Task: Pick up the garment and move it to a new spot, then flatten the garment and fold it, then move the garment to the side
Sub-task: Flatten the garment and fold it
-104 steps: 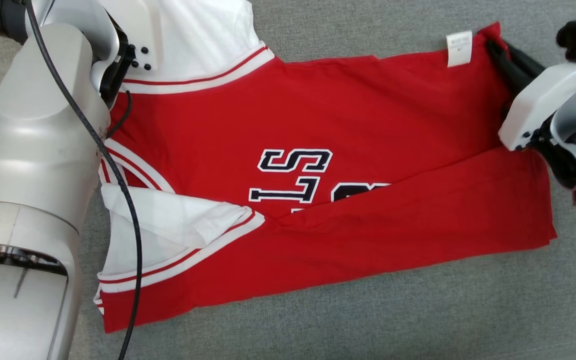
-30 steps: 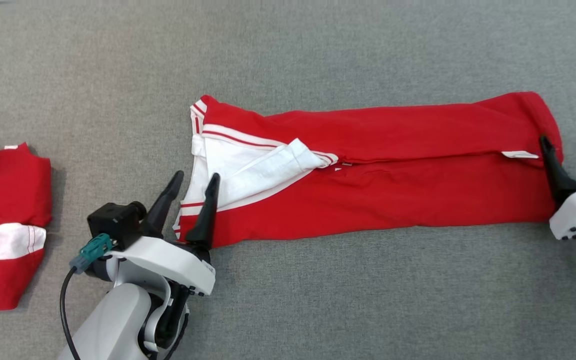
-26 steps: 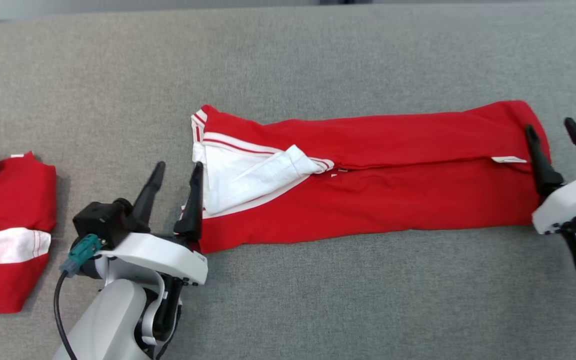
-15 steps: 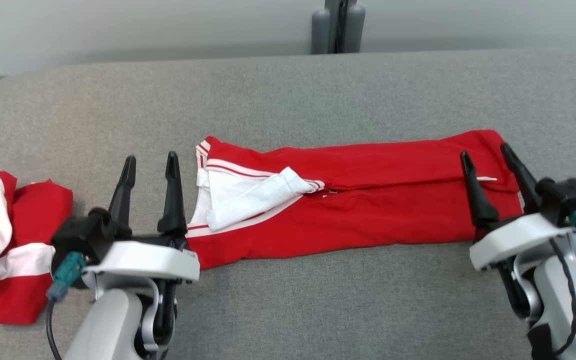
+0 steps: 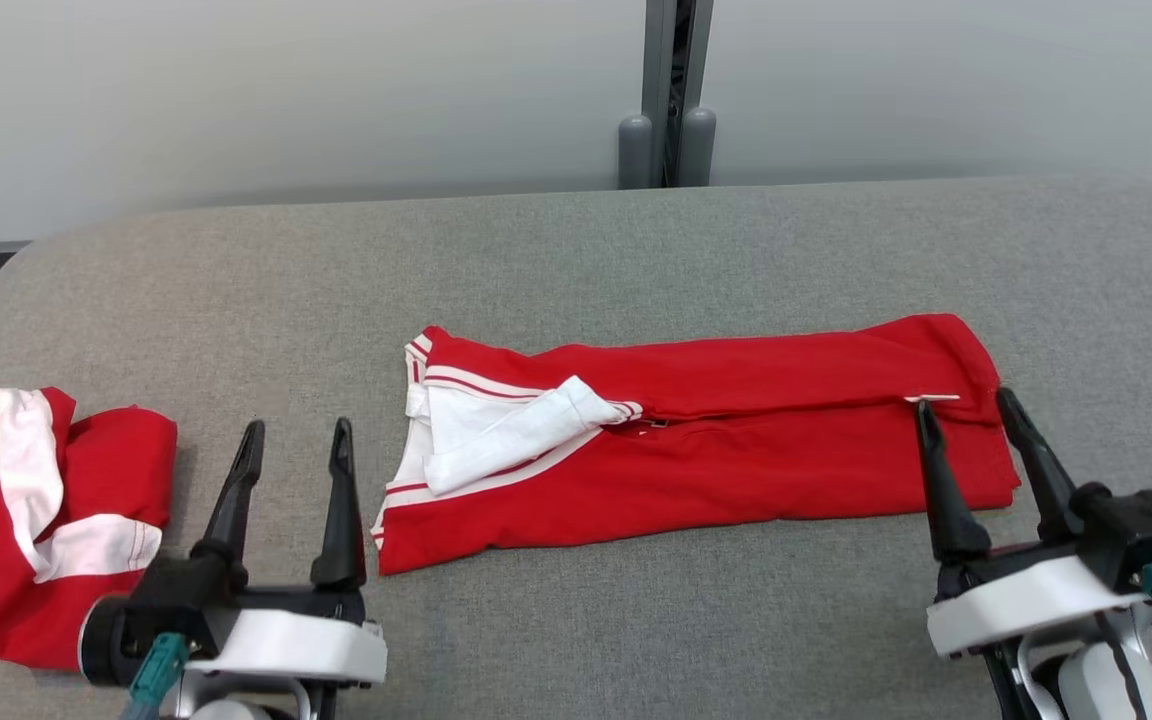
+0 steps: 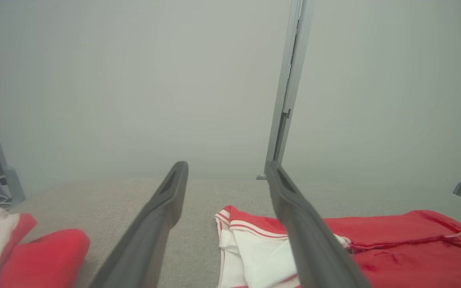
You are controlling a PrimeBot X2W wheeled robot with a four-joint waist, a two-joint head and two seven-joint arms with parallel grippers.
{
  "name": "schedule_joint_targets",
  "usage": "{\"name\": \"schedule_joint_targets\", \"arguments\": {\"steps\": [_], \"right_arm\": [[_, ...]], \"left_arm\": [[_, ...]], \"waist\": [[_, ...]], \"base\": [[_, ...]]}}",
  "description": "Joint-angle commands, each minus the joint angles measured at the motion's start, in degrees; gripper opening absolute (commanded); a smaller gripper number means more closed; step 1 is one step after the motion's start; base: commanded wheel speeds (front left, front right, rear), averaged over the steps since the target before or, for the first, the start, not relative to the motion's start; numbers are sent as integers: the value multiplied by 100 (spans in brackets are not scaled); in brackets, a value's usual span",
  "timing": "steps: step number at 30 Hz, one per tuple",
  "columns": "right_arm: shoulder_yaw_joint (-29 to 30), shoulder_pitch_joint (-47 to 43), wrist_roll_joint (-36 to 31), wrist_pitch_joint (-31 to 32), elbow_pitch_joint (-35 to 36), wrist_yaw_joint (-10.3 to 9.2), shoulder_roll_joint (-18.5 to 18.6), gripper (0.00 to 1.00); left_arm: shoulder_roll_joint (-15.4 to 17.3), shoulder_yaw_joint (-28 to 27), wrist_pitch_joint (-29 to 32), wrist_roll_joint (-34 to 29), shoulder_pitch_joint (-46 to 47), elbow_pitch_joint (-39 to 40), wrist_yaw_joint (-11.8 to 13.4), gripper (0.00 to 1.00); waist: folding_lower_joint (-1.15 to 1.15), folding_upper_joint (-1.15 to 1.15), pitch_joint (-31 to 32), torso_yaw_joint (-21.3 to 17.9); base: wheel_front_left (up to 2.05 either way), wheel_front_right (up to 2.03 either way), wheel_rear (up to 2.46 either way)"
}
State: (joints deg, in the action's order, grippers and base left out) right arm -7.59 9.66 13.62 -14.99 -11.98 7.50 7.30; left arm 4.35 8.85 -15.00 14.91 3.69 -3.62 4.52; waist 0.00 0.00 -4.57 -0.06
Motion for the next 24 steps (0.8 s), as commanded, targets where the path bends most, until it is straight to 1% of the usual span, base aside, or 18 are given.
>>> {"name": "schedule_joint_targets", "arguments": {"steps": [1,5,11,20,24], "right_arm": [[43,-186,-40,-33,62,-1,-4,100],[178,-631,-8,-34,229,-1,-52,100],[279,-980,-16,-34,325,-1,-96,100],[226,-1018,156,-34,213,-1,-116,100],[235,-992,400,-34,79,-1,-128,100]], "left_arm": [[-24,-92,-18,-47,-163,-15,-45,100],[-79,-259,-19,-84,-563,-90,-153,100],[-126,-353,-19,-202,-921,-140,-251,100],[-135,-254,-19,-199,-949,-146,-244,100],[-136,-201,-19,-209,-946,-162,-212,100]], "waist": [[0,0,115,21],[0,0,394,87],[0,0,534,162],[0,0,556,223],[0,0,540,224]], "base": [[0,0,0],[0,0,0],[0,0,0],[0,0,0],[0,0,0]]}}
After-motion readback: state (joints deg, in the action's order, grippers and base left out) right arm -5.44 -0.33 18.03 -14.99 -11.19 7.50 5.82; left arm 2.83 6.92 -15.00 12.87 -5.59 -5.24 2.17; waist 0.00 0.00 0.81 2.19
